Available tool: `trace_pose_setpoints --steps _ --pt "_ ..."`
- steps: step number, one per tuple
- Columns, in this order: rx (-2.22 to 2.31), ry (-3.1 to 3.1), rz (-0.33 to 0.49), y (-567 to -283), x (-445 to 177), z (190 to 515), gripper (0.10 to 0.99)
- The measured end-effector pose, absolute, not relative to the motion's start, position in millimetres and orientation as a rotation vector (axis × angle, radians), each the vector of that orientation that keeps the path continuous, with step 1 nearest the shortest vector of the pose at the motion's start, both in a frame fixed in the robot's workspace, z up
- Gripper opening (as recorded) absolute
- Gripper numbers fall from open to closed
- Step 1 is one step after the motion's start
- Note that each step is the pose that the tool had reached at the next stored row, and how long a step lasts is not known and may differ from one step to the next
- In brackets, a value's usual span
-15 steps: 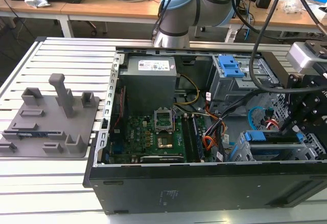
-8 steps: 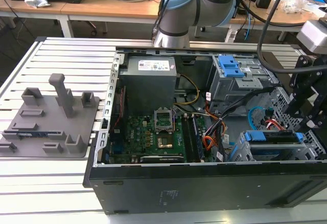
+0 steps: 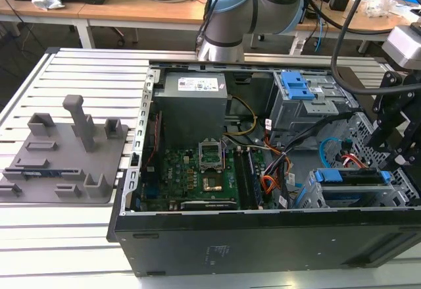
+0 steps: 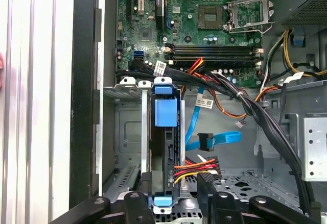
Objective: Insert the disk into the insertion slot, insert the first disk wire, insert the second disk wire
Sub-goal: 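Insert the second disk wire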
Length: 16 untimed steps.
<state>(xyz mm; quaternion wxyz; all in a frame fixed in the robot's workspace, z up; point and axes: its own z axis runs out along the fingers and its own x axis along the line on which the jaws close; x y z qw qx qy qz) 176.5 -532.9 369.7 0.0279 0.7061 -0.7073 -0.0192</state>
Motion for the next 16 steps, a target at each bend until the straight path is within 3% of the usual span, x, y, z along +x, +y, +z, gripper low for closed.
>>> trace_pose_setpoints --steps 11,16 --pt "2.175 -2.179 -0.049 -528.5 176.4 369.7 0.482" --pt "2.147 -2.160 0.088 -504.9 173.5 371.1 0.482"
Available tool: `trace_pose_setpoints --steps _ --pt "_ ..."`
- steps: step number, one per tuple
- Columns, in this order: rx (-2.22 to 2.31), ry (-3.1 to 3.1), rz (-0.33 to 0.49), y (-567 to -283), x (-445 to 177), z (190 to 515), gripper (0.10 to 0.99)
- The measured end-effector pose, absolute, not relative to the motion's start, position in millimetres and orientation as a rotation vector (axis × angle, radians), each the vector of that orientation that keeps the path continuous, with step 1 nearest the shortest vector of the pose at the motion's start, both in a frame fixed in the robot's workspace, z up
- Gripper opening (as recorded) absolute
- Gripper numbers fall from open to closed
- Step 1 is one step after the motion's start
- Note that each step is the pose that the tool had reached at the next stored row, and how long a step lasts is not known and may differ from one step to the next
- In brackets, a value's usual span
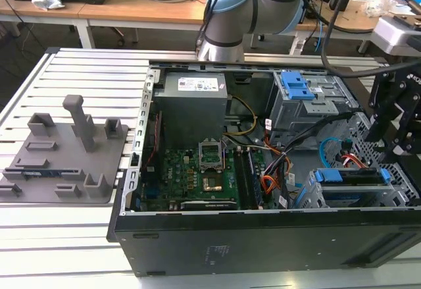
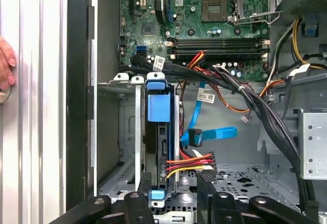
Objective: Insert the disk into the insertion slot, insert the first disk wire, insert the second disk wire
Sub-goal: 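Insert the second disk wire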
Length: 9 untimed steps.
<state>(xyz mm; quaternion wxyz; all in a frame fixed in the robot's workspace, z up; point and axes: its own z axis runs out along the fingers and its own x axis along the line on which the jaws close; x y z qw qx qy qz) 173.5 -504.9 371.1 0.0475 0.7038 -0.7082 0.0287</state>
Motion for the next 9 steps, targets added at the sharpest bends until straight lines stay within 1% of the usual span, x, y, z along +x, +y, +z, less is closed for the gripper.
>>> trace_pose_setpoints --steps 9 --pt "2.126 -2.142 0.144 -485.9 157.6 372.0 0.482"
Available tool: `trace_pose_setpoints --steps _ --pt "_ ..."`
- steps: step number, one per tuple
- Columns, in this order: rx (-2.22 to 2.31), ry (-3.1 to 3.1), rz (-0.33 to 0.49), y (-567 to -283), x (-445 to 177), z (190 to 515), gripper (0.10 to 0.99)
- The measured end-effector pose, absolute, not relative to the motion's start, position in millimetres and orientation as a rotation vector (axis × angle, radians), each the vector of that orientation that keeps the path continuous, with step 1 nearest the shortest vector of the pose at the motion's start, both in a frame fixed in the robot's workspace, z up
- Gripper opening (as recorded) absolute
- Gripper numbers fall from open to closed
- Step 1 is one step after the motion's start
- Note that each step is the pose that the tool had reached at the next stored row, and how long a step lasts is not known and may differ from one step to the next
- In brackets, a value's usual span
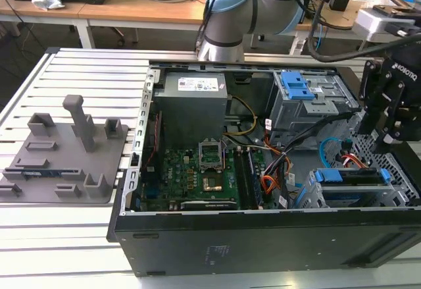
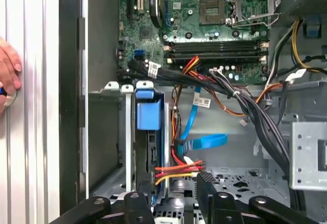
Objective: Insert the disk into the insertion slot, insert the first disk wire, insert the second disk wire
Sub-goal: 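Insert the second disk wire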
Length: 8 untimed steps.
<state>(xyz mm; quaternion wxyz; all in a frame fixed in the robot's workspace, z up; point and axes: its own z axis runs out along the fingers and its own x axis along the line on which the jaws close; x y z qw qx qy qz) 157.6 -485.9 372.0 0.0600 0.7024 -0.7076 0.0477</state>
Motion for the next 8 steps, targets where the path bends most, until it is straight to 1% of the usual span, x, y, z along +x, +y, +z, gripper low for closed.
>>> trace_pose_setpoints --steps 3,8 --pt "2.119 -2.135 0.159 -483.0 143.5 372.0 0.482" --pt "2.097 -2.110 0.210 -476.5 135.3 371.5 0.482"
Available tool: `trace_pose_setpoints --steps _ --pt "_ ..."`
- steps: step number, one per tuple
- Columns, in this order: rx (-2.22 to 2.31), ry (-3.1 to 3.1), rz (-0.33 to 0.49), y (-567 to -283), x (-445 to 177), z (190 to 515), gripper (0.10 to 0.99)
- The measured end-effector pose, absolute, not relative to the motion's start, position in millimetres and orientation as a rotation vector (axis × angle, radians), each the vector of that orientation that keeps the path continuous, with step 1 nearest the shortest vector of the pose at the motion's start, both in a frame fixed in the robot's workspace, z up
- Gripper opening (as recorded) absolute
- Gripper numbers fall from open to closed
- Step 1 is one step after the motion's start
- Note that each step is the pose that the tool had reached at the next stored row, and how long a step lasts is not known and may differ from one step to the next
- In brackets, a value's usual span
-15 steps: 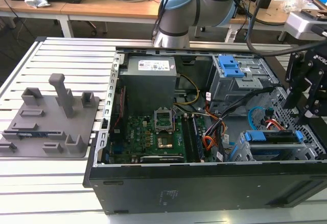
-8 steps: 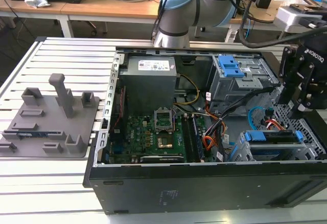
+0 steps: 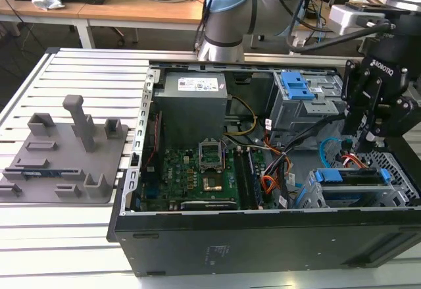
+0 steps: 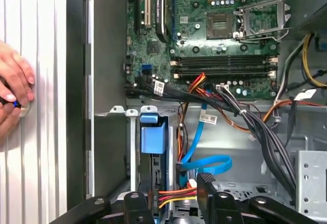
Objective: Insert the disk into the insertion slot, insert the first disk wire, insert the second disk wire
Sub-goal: 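Insert the second disk wire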
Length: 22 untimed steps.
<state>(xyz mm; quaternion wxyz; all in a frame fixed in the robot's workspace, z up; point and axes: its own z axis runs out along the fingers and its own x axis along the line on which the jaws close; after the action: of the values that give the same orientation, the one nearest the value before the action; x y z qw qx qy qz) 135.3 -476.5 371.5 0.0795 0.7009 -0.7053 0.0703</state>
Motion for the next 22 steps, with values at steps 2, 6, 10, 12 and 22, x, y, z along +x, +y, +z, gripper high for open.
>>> trace_pose_setpoints --steps 2,6,10,12,22 --pt "2.100 -2.117 0.231 -476.1 130.4 370.5 0.482" --pt "2.101 -2.120 0.245 -475.0 129.8 370.4 0.482" --pt "2.094 -2.113 0.256 -474.9 129.7 369.8 0.482" --pt "2.089 -2.107 0.260 -474.8 129.8 368.9 0.482" --pt "2.065 -2.081 0.296 -470.4 129.6 363.2 0.392"
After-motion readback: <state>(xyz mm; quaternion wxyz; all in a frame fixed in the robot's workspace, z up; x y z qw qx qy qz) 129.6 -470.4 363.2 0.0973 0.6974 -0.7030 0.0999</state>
